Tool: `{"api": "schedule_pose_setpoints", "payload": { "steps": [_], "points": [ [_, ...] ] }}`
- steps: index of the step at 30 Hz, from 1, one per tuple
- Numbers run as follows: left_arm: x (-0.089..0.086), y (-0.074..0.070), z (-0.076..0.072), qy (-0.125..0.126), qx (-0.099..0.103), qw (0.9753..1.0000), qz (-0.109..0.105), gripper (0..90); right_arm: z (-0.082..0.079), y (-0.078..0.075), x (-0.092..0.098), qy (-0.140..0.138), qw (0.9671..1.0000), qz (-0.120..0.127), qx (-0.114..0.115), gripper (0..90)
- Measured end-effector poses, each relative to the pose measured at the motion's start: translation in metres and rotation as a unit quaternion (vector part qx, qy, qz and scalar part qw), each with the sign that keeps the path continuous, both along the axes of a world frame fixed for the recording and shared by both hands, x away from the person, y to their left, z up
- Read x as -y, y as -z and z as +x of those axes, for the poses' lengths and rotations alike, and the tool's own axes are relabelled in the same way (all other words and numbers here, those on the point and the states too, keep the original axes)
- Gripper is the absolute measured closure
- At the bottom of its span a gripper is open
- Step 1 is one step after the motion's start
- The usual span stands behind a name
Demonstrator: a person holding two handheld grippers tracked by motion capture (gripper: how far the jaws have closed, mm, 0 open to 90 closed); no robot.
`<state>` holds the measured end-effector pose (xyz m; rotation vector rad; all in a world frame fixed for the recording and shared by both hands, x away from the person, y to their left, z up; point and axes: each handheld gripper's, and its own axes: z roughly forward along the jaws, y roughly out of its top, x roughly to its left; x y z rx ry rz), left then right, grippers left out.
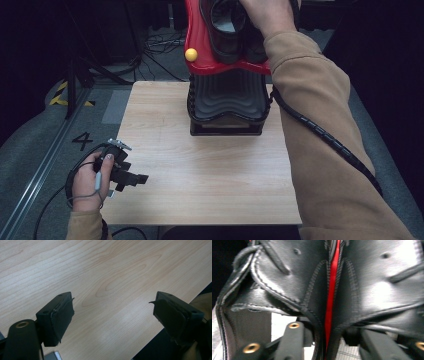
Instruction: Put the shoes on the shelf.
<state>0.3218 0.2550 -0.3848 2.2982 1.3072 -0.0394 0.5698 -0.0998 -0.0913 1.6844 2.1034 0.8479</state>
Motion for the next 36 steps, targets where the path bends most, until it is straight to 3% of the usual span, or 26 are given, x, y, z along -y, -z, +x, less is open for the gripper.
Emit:
{"api": "schedule_pose_setpoints", "payload": {
  "steps": [3, 8, 15, 16, 17, 18, 19, 22, 24, 25, 32, 36],
  "points": [
    [0.001, 0.000, 0.000, -0.001, 0.000, 1.0000, 0.000, 17.2, -0.002, -0.003, 0.004, 0.000, 0.9998, 0.019, -0.009, 59.8],
    [0.002, 0.000, 0.000, 0.004, 0.001, 1.0000, 0.001, 17.2, -0.009, -0.008, 0.009, 0.006, 0.9995, 0.027, -0.013, 54.1],
    [0.002, -0.002, -0.001, 0.002, 0.002, 1.0000, 0.000, 17.2, -0.030, -0.025, 0.025, -0.030, 0.9988, 0.039, -0.004, 49.0],
    [0.003, -0.003, 0.000, 0.002, 0.003, 1.0000, -0.001, 17.2, -0.038, -0.029, 0.033, -0.052, 0.9982, 0.030, -0.007, 46.8],
    [0.003, -0.003, 0.000, 0.002, 0.003, 1.0000, -0.001, 17.2, -0.038, -0.029, 0.033, -0.052, 0.9982, 0.030, -0.007, 46.8],
    [0.003, -0.003, 0.001, 0.001, 0.004, 1.0000, 0.000, 17.2, -0.050, -0.032, 0.041, -0.077, 0.9969, 0.019, 0.002, 45.4],
    [0.004, -0.003, 0.001, -0.001, 0.004, 1.0000, 0.000, 17.2, -0.050, -0.032, 0.041, -0.077, 0.9969, 0.019, 0.002, 45.4],
    [0.006, -0.002, 0.002, 0.003, 0.001, 1.0000, 0.006, 17.2, -0.074, -0.035, 0.060, -0.122, 0.9923, 0.019, 0.007, 44.0],
    [0.007, -0.002, 0.002, 0.003, 0.000, 1.0000, 0.007, 17.3, -0.081, -0.035, 0.067, -0.130, 0.9913, 0.019, 0.009, 43.7],
    [0.009, -0.003, 0.000, 0.003, 0.002, 1.0000, 0.009, 17.2, -0.096, -0.034, 0.081, -0.145, 0.9892, 0.012, 0.014, 42.3],
    [0.008, -0.006, -0.003, 0.000, 0.007, 0.9999, 0.010, 17.2, -0.113, -0.028, 0.119, -0.139, 0.9901, 0.015, 0.014, 41.0],
    [0.007, -0.007, -0.003, -0.002, 0.009, 0.9999, 0.010, 17.2, -0.123, -0.025, 0.133, -0.154, 0.9878, 0.008, 0.024, 39.1]
  ]
}}
